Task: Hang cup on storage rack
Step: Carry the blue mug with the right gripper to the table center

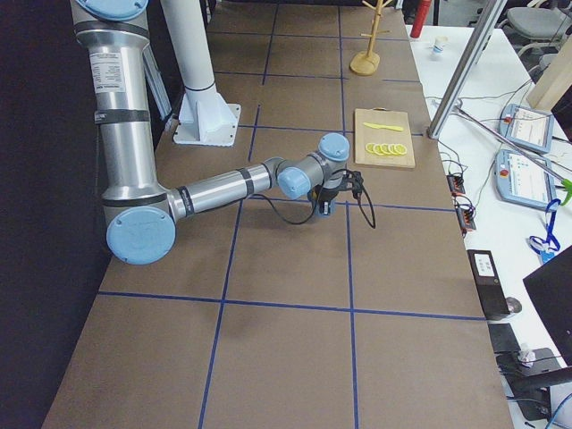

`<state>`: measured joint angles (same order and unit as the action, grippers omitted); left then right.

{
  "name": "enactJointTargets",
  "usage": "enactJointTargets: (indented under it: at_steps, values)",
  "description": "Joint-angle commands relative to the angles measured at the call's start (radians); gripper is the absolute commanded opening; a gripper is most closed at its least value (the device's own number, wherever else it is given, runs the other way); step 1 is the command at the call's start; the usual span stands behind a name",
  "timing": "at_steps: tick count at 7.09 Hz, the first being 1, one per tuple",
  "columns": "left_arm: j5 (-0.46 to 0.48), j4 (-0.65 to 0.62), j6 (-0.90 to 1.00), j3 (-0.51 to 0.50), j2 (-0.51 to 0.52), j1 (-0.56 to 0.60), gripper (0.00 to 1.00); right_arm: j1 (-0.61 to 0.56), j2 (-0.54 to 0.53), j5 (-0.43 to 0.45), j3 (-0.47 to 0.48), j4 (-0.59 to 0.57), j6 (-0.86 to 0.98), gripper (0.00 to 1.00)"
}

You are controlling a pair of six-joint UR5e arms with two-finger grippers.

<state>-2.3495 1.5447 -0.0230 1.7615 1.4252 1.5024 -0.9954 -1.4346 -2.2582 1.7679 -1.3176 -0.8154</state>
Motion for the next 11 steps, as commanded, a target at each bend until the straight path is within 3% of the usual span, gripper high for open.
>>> enactJointTargets:
  at_steps: [1,2,5,8,9,10,11]
  values:
    - [-0.001,0.0,0.0,0.001,0.0,0.001,1.0,0.145,0.173,0.064,0.008,-0.05,-0.23,0.0]
    - [0.001,0.0,0.0,0.001,0.004,0.001,1.0,0.191,0.281,0.11,0.015,-0.148,-0.32,0.0]
    - [-0.001,0.0,0.0,0.001,0.004,-0.001,1.0,0.392,0.455,0.277,-0.01,-0.267,-0.525,0.0]
    - [-0.001,0.0,0.0,0.0,0.001,-0.001,1.0,0.501,0.656,0.343,-0.212,-0.272,-0.671,0.0]
    - [-0.001,0.0,0.0,0.0,0.0,-0.001,1.0,0.521,0.657,0.344,-0.217,-0.272,-0.686,0.01]
    - [-0.002,0.0,0.0,0.0,0.0,-0.001,1.0,0.524,0.655,0.344,-0.22,-0.272,-0.686,0.14]
    - [-0.001,0.0,0.0,0.0,-0.002,0.001,1.0,0.523,0.652,0.344,-0.223,-0.269,-0.686,0.55]
